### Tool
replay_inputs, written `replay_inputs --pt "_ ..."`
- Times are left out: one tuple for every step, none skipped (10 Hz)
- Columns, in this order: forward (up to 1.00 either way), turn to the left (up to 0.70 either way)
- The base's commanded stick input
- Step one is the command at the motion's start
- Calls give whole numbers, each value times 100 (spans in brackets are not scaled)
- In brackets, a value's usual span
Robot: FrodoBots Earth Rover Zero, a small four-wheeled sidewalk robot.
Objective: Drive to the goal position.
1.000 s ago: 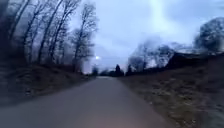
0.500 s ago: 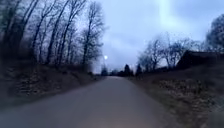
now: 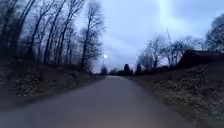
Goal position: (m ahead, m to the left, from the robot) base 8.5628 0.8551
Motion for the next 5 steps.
replay_inputs --pt "100 -28" --pt "100 -10" --pt "100 4" --pt "100 4" --pt "100 4"
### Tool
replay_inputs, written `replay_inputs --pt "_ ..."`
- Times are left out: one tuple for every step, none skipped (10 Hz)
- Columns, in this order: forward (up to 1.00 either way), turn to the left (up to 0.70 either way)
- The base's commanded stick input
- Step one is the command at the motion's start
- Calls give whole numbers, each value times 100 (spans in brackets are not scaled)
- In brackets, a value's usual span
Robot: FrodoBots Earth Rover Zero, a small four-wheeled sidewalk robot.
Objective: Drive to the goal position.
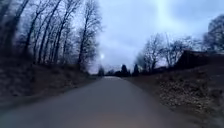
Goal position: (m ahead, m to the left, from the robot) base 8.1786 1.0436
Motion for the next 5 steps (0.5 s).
replay_inputs --pt "100 4" --pt "100 4" --pt "100 4" --pt "100 4" --pt "100 4"
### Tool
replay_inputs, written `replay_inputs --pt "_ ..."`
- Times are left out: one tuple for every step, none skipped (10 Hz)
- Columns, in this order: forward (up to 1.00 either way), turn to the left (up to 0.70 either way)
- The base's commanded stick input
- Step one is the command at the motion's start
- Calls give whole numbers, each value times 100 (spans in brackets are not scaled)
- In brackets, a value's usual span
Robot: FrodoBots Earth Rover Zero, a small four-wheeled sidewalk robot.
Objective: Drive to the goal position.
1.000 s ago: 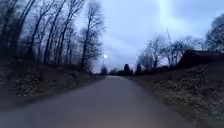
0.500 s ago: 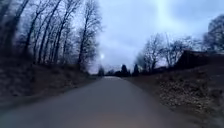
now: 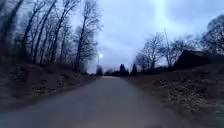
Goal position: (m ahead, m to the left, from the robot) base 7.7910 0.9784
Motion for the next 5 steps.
replay_inputs --pt "100 4" --pt "100 4" --pt "100 4" --pt "100 4" --pt "100 4"
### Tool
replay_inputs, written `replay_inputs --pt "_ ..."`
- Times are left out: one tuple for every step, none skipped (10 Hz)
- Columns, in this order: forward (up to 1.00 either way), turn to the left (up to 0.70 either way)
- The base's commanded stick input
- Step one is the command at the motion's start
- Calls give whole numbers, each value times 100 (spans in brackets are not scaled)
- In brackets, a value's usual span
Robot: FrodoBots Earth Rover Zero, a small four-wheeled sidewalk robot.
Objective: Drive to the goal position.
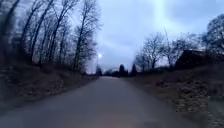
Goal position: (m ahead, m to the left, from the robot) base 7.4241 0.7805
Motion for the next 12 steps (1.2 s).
replay_inputs --pt "100 4" --pt "100 4" --pt "100 4" --pt "100 4" --pt "100 4" --pt "100 4" --pt "100 4" --pt "100 4" --pt "100 4" --pt "100 4" --pt "100 4" --pt "100 4"
